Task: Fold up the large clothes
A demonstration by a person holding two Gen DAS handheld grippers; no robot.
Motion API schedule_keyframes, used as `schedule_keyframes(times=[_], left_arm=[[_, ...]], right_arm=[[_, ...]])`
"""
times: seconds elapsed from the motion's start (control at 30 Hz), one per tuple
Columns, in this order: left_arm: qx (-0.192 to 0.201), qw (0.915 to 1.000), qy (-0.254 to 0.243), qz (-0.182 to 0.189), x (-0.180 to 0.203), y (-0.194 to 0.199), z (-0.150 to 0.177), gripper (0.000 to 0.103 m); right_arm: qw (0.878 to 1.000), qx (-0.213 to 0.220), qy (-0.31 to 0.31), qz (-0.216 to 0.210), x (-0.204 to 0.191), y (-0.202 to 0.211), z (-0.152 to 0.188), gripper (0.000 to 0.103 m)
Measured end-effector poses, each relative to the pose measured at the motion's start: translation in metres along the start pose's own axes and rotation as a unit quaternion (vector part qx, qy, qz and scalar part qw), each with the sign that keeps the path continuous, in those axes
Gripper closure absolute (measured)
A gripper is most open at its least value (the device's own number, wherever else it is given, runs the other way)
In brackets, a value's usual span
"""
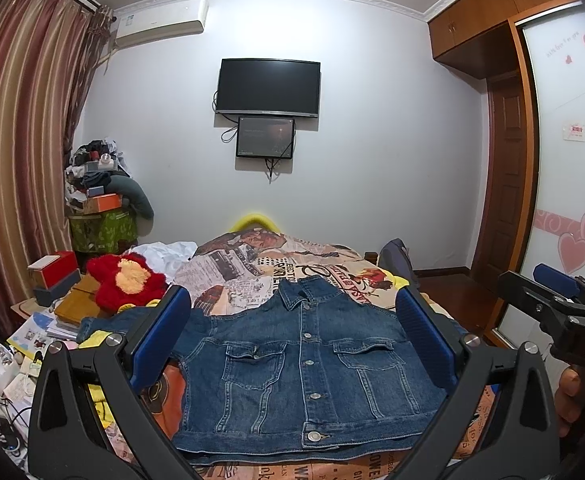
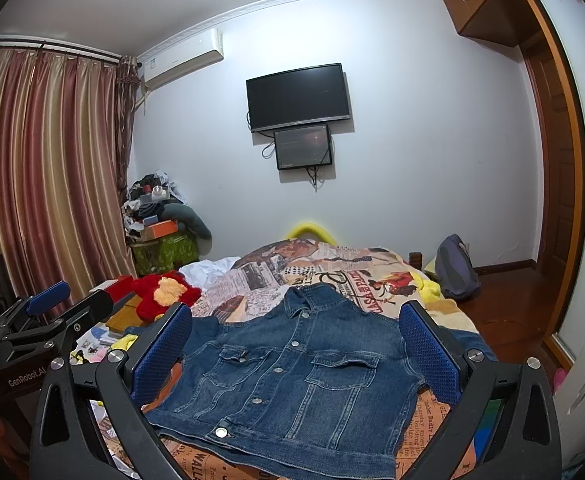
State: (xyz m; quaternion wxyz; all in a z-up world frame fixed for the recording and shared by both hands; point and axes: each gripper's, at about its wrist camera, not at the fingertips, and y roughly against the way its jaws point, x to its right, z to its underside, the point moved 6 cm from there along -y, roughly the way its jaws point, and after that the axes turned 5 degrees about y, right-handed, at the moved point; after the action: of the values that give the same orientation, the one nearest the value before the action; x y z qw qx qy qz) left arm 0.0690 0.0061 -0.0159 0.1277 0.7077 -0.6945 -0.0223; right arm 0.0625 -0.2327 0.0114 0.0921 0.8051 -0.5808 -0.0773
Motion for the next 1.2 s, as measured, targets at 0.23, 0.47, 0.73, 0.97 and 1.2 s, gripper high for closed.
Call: schedule_keyframes(times=[0.23,0.47,0.73,0.97,1.2], left_arm=[[-0.002,1.0,0.001,0.0,-0.002,0.0,0.001,0.0],[-0.005,1.0,0.005,-0.006,-0.009,-0.008,0.002,0.0],[-0.011,0.9997,0.017,-0.014,-0.025,-0.034,-0.003,0.0],[-0.025,0.999,0.025,-0.028,-0.047,-0.076,-0.007,0.0],[-0.045,0.996,0.03,-0.071,-0.087,-0.142,-0.01,0.0]], right_arm=[[1.0,-0.004,0.0,0.002,-0.003,-0.003,0.006,0.0],[1.0,-0.013,0.002,0.006,-0.007,-0.009,0.003,0.0],[1.0,-0.025,0.014,0.01,-0.011,-0.027,-0.005,0.0],[0.999,-0.038,0.026,-0.002,-0.018,-0.073,-0.015,0.0],[0.997,-0.062,0.044,0.001,-0.016,-0.148,-0.023,0.0]])
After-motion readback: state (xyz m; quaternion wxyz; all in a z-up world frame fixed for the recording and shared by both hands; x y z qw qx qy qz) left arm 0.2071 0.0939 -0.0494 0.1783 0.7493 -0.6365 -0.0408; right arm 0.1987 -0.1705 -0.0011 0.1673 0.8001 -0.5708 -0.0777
